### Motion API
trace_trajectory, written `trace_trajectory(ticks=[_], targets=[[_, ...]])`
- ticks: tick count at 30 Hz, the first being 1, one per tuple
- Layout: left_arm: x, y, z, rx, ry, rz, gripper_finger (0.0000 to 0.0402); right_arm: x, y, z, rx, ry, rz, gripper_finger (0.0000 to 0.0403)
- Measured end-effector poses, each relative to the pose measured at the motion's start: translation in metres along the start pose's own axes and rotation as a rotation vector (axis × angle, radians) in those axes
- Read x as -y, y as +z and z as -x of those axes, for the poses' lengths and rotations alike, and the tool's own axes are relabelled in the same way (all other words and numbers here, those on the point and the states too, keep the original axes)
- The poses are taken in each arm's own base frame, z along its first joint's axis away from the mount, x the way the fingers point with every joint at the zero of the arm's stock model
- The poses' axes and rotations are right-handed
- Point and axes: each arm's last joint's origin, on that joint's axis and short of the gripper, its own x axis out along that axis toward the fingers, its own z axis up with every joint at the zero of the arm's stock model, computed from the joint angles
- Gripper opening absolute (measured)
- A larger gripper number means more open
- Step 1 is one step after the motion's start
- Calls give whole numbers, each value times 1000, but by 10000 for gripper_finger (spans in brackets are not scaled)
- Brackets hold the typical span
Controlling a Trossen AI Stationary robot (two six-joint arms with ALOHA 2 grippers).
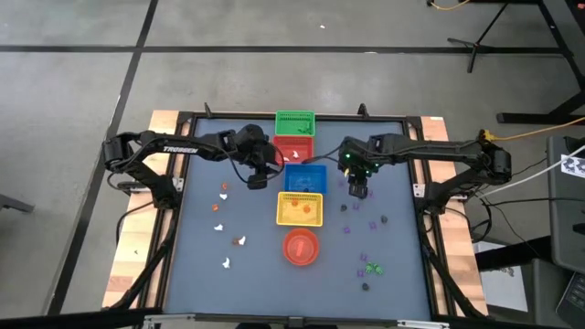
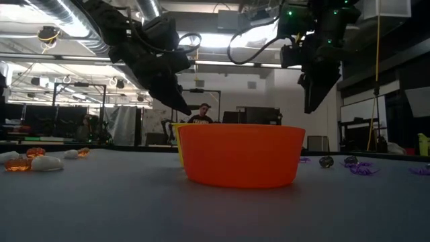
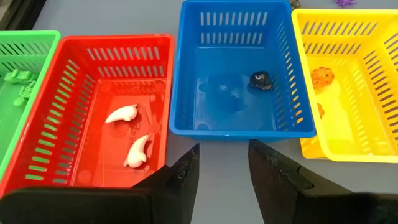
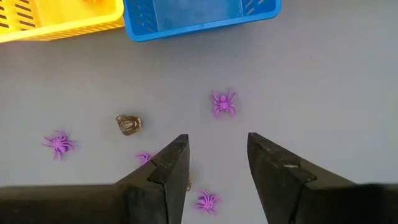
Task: Sort Halloween decoration
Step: Put the black skull toy into the blue bin
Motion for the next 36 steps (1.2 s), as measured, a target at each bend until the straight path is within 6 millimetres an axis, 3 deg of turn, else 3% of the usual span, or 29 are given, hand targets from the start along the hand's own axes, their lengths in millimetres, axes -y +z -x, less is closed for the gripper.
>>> trace_trajectory(ticks=[27,36], targets=[[0,0,0,0,1,-1,121,0,4,0,37,-3,16,160],[0,0,0,-1,2,-2,121,1,13,1,136,-12,44,160]])
